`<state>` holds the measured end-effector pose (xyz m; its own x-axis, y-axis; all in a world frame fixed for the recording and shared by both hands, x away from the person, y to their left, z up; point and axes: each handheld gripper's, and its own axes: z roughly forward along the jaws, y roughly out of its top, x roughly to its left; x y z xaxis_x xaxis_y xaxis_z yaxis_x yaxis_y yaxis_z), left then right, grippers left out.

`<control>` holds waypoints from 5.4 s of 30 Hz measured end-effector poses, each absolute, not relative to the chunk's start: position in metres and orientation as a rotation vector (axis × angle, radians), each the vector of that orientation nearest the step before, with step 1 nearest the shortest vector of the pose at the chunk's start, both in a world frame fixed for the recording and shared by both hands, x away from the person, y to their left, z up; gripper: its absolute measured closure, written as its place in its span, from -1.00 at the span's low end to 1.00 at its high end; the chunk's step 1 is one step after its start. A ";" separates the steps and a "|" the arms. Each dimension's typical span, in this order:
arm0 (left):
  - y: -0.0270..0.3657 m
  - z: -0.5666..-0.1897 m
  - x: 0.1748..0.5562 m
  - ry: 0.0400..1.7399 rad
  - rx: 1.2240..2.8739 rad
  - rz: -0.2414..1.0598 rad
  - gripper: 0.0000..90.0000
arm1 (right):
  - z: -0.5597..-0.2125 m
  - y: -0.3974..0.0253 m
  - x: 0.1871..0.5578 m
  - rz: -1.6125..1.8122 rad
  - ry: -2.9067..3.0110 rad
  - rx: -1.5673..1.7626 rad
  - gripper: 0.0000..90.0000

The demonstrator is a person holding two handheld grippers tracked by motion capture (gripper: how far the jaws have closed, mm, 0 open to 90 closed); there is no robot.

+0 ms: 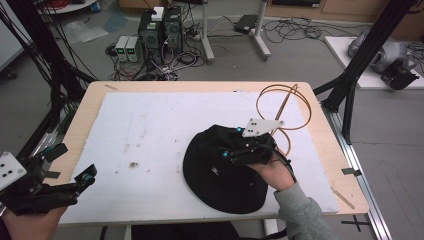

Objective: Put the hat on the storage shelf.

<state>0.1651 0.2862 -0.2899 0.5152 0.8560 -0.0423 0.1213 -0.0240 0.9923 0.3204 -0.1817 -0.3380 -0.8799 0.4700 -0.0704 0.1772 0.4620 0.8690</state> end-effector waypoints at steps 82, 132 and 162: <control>0.289 -0.291 0.170 0.894 1.480 0.717 -0.96 | -0.117 -0.196 0.279 1.346 2.475 0.311 0.95; 0.284 -0.298 0.190 0.899 1.492 0.678 -0.96 | -0.108 -0.307 0.393 1.310 2.290 0.688 0.95; 0.278 -0.302 0.196 0.896 1.506 0.656 -0.96 | -0.197 -0.321 0.428 1.351 2.297 0.874 0.94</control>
<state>0.1962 0.2784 -0.3020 0.5439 0.8341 -0.0917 0.1645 0.0012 0.9864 0.4279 -0.3212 -0.1965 -0.7550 0.6554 0.0211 0.3370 0.3603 0.8698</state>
